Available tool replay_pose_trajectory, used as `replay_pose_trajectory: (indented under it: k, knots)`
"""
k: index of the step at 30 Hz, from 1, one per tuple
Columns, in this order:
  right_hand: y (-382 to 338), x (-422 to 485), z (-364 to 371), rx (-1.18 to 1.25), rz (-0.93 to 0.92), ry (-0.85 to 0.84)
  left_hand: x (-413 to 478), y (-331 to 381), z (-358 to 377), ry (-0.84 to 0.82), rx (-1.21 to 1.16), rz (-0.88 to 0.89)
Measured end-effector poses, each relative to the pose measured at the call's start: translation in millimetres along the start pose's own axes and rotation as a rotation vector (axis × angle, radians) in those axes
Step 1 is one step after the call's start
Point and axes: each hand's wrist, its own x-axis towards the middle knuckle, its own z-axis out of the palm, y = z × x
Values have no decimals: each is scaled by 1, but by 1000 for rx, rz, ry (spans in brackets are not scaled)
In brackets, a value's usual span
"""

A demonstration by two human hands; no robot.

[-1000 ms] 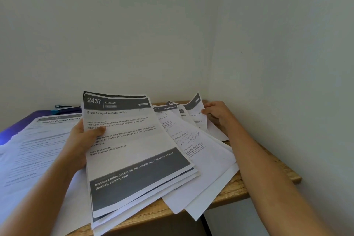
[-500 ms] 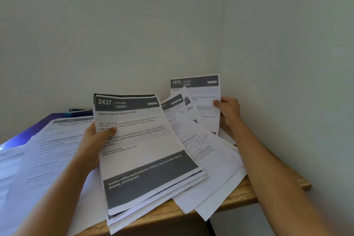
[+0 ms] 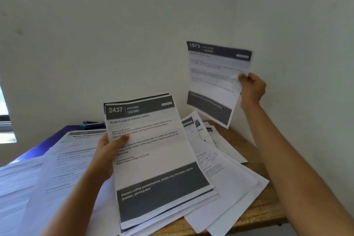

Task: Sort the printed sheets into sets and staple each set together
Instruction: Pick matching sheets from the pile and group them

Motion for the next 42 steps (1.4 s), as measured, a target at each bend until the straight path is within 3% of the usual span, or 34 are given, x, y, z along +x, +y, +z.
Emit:
replay_pose_trajectory:
  k: [5,9,12,18,25,29,38,42]
  knots:
    - [-41,12,14,83,-161,-1,-2,3,1,-37,-50,11]
    - [-51,11,24,-30,-157,-108,-4,6,3,-55,-75,21]
    - [-49,7,31,-75,-45,-262,-3,7,3,-38,-118,22]
    - [-31,-6,48,27,366,-538,-5,8,3,-67,-143,22]
    - [5,-42,53,17,580,-722,-2,5,0,-58,-134,28]
    - [25,-65,55,17,660,-749,-1,3,-1,-53,-134,35]
    - [51,-101,57,11,654,-834,0,1,4,16,-122,40]
    - [52,-111,44,68,669,-984,1,0,6,62,-111,34]
